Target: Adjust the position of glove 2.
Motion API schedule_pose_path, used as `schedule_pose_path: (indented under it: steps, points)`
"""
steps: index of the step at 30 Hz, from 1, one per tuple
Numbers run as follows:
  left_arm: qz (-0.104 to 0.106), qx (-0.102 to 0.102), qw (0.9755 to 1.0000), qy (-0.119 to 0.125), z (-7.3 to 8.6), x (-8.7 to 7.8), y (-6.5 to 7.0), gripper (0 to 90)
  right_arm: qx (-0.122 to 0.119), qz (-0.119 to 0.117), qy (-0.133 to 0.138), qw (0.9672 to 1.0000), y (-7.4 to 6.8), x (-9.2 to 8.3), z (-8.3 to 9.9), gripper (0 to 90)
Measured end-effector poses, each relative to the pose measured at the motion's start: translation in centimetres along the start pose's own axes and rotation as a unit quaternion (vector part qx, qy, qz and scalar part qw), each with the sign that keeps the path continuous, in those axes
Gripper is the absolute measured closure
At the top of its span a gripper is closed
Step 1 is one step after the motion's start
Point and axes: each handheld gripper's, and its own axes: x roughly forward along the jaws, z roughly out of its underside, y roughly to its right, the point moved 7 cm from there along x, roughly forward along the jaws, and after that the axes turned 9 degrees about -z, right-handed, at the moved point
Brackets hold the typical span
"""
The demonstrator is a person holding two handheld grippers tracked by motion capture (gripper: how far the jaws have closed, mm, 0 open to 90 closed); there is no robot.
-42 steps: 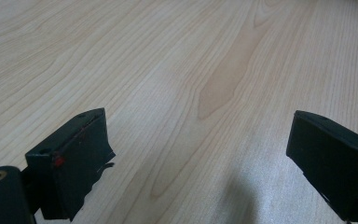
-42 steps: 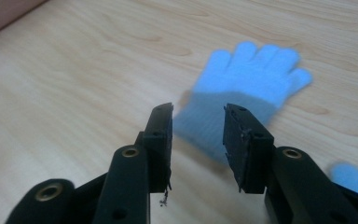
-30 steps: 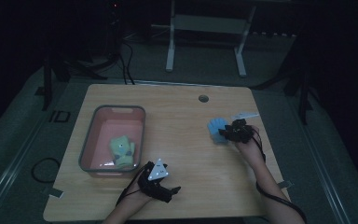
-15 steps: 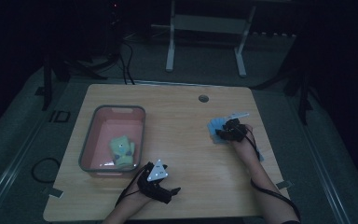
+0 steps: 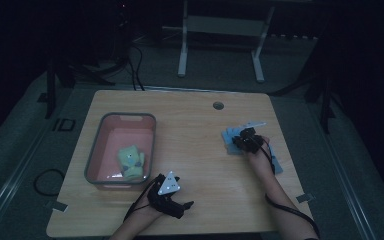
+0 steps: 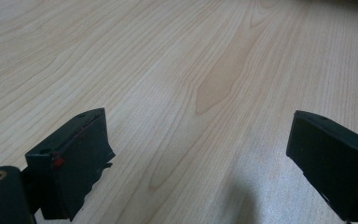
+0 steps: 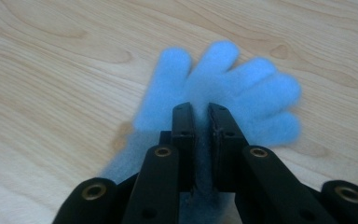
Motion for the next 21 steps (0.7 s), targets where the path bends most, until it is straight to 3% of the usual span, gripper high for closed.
schedule_pose_path:
  steps: [4, 12, 17, 21]
  points:
    - [0.0, -0.002, 1.0, 0.001, 0.0, 0.0, -0.1, 6.3, 0.001, 0.001, 0.018, 0.9998, -1.0, -1.6, -1.0, 82.7]
    - [-0.001, -0.001, 1.0, 0.003, -0.1, -0.1, -0.1, 6.3, 0.006, -0.03, 0.067, 0.9973, -5.1, -5.8, -3.5, 82.5]
    - [-0.004, -0.003, 1.0, 0.006, -0.1, -0.3, -0.3, 6.3, -0.008, -0.033, 0.076, 0.9965, -7.9, -7.5, -3.7, 82.5]
    - [-0.007, -0.004, 0.9999, 0.01, -0.2, -0.4, -0.5, 6.3, -0.004, -0.028, 0.082, 0.9962, -9.5, -8.3, -2.9, 82.5]
